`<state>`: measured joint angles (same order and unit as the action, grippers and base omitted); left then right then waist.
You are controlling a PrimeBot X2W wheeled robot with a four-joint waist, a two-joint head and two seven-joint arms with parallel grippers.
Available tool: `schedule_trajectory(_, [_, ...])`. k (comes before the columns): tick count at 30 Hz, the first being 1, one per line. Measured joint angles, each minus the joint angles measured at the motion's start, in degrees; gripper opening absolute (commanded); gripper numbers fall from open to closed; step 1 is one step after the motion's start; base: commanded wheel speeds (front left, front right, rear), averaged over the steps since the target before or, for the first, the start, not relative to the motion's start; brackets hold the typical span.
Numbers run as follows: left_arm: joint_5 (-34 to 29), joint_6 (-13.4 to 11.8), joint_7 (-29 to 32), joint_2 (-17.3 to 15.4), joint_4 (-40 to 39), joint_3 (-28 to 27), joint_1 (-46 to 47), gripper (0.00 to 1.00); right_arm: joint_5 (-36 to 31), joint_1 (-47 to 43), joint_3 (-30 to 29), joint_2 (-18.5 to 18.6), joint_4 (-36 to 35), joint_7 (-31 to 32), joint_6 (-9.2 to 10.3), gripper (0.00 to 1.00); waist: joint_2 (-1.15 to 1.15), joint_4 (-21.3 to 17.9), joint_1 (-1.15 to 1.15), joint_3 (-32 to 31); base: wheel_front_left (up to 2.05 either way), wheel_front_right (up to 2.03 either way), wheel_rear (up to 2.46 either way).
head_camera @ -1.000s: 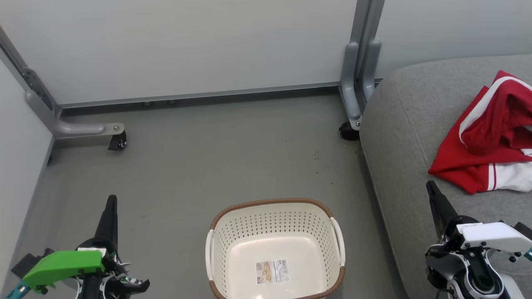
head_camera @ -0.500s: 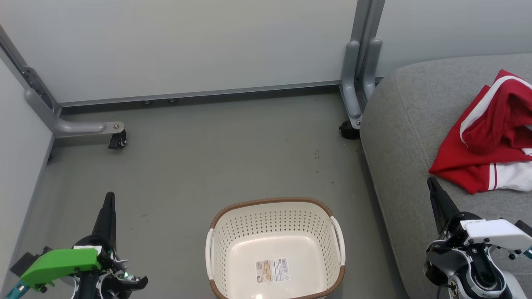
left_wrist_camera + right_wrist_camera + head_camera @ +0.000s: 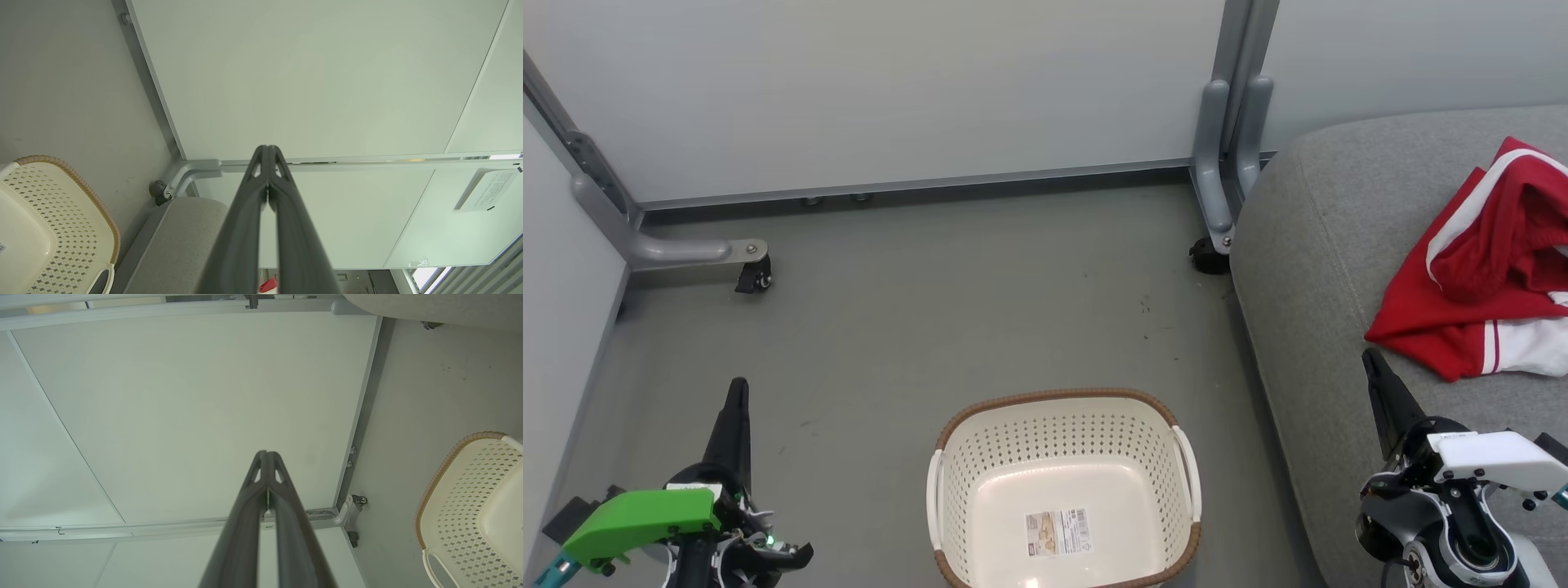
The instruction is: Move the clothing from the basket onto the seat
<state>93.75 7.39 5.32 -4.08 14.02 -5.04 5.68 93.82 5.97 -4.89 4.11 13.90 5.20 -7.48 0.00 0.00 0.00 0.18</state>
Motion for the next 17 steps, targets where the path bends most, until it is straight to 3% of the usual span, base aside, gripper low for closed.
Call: schedule_trajectory(17, [-0.19,0.0,0.23,0.23,0.01,-0.26,0.01,0.0,-0.18,0.01,-0.31,-0.21,0.02,0.29,0.0,0.0,0.0,0.0,0.0,0.0,0.0,0.0,0.0])
